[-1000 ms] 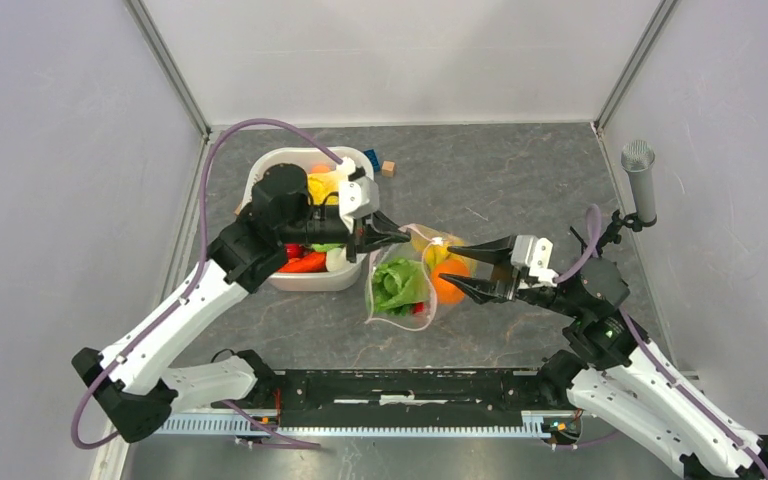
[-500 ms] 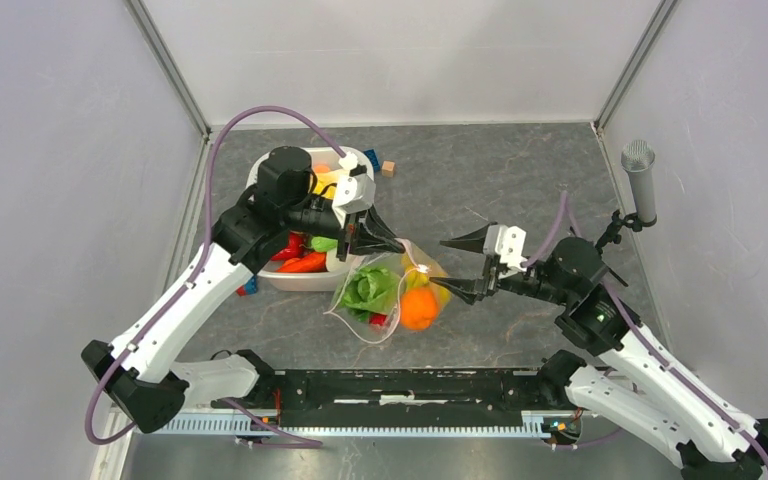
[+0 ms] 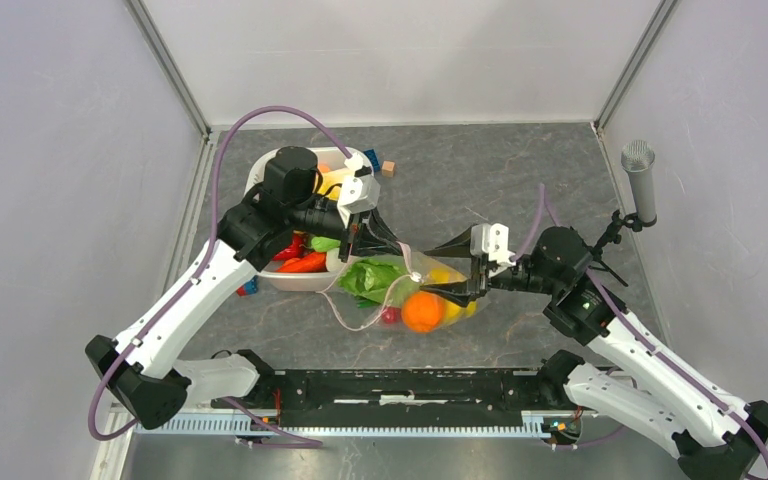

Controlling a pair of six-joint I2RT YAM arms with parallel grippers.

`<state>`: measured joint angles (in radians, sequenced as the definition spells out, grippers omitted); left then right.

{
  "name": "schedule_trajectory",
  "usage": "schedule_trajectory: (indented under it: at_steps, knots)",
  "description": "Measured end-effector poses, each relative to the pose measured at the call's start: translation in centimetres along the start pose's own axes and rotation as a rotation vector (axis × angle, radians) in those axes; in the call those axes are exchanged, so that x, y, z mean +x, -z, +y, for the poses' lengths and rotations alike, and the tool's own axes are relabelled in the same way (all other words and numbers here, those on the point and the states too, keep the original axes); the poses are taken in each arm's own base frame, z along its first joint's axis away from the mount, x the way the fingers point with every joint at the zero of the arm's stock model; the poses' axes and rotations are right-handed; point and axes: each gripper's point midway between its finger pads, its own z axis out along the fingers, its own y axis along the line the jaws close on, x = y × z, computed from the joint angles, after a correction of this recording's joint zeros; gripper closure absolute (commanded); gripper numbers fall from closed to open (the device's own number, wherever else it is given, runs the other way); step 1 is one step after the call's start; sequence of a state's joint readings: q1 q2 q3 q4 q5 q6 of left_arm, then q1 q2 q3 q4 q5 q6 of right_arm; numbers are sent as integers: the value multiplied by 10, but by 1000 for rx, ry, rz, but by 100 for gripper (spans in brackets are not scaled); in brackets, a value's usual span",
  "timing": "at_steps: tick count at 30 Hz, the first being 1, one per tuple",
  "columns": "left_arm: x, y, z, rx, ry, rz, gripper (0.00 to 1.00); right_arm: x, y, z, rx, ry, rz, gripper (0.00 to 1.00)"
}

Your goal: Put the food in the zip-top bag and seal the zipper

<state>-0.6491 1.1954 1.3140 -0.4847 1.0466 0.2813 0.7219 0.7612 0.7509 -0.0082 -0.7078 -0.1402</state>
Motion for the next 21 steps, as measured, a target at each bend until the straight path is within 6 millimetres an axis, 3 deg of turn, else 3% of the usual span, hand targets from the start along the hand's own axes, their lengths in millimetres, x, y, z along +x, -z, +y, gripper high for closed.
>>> schedule_trajectory:
  at_steps: [8, 10, 13, 14, 17, 21]
  knots:
    - [3, -1, 2, -3, -3, -2, 98, -7, -1, -7, 40, -7, -23, 71]
    - [6, -2, 4, -7, -2, -1, 98, -5, -1, -7, 44, -12, -16, 67]
    - [9, -3, 7, -23, -5, 0, 98, 1, -1, -7, 49, -27, -6, 42]
    - [10, -3, 8, -26, -4, -1, 98, 4, -1, -7, 51, -34, -3, 37]
    - [10, -4, 11, -39, -4, -5, 98, 9, 0, -5, 54, -51, 5, 37]
    - [10, -4, 14, -59, 0, -8, 98, 4, 5, -5, 73, -46, -14, 45]
